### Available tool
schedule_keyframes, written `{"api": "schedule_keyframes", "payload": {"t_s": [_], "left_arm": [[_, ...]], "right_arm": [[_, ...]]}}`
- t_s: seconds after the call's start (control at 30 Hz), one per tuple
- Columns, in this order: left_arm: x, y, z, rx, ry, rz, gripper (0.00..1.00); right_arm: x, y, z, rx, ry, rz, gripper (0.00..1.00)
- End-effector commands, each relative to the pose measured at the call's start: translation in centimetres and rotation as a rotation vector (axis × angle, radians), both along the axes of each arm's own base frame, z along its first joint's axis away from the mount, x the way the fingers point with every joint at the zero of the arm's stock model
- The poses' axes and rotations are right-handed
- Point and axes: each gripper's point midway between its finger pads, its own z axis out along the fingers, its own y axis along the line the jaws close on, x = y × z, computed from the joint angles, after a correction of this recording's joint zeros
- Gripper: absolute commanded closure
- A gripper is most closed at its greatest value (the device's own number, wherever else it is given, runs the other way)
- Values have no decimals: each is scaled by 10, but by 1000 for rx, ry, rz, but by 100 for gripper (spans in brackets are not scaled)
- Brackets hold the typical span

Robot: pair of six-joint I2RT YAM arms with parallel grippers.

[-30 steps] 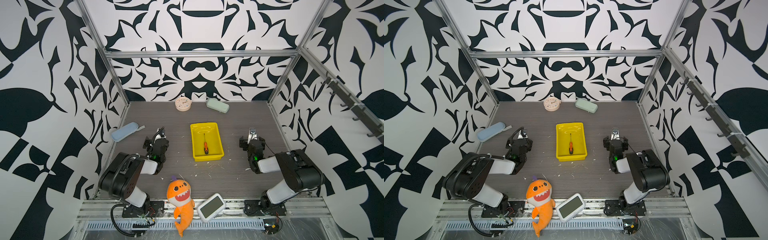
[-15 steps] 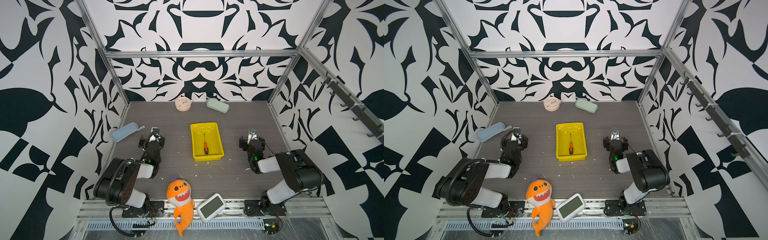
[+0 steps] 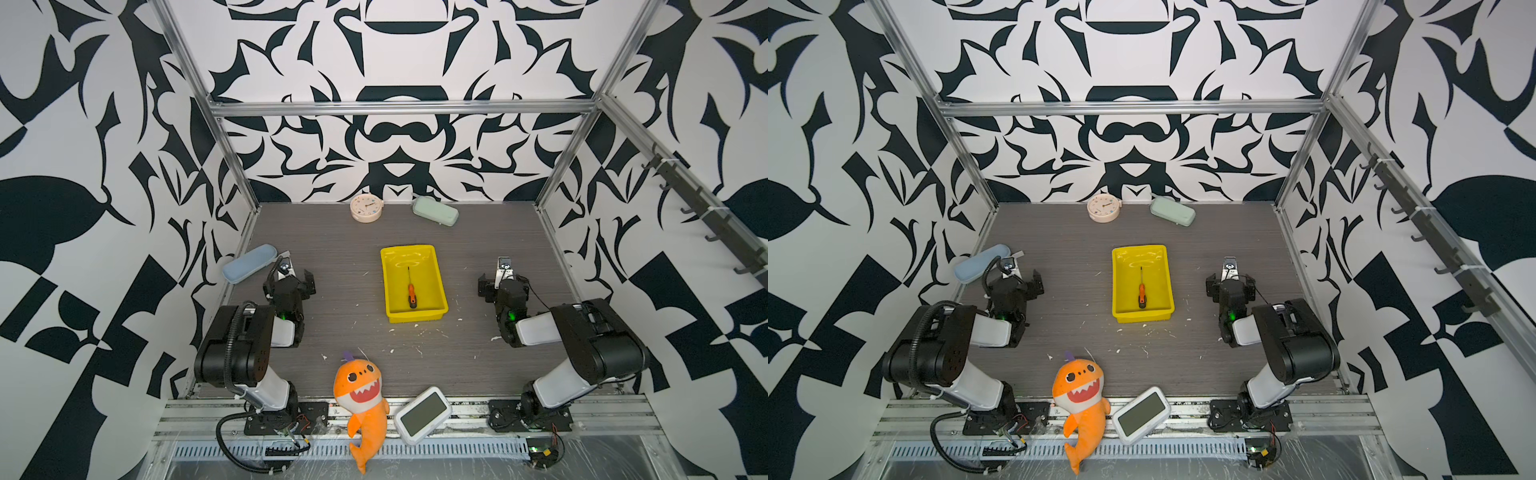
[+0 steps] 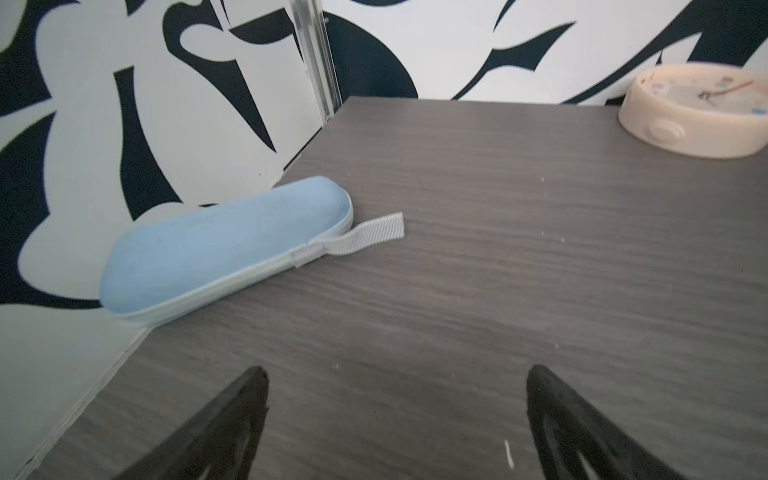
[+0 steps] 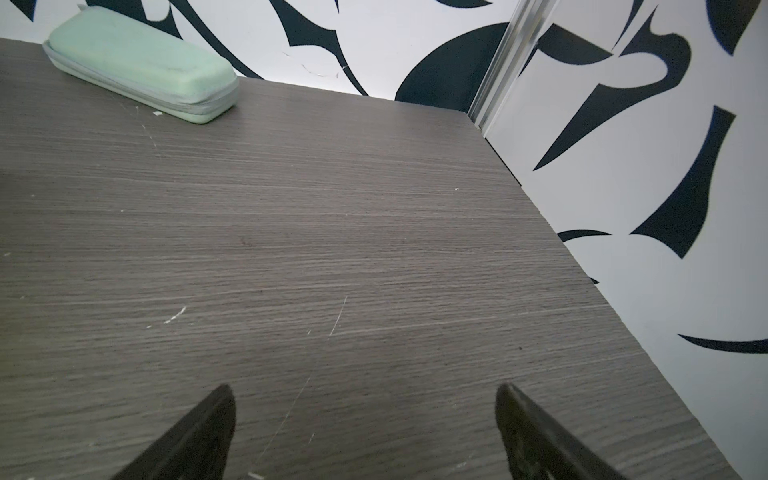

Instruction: Put the screwdriver in the bin

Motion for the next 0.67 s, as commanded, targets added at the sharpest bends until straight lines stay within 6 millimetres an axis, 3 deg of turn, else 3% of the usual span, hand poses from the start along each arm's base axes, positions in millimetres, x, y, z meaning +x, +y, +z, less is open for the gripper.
{"api": "schedule_keyframes", "payload": {"t_s": [0.0,0.33,0.4,0.63], "left_arm": [[2,2,0,-59,15,6,1],[3,2,2,-55,0,5,0],[3,2,2,-54,2,5,0],[3,1,2,-54,0,4,1]], "right_arm": [[8,0,15,24,-49,-1,0],[10,1,13,44,-39,8,0],[13,14,11,64,-24,99,0],[13,15,9,88,-7,137,0]]}}
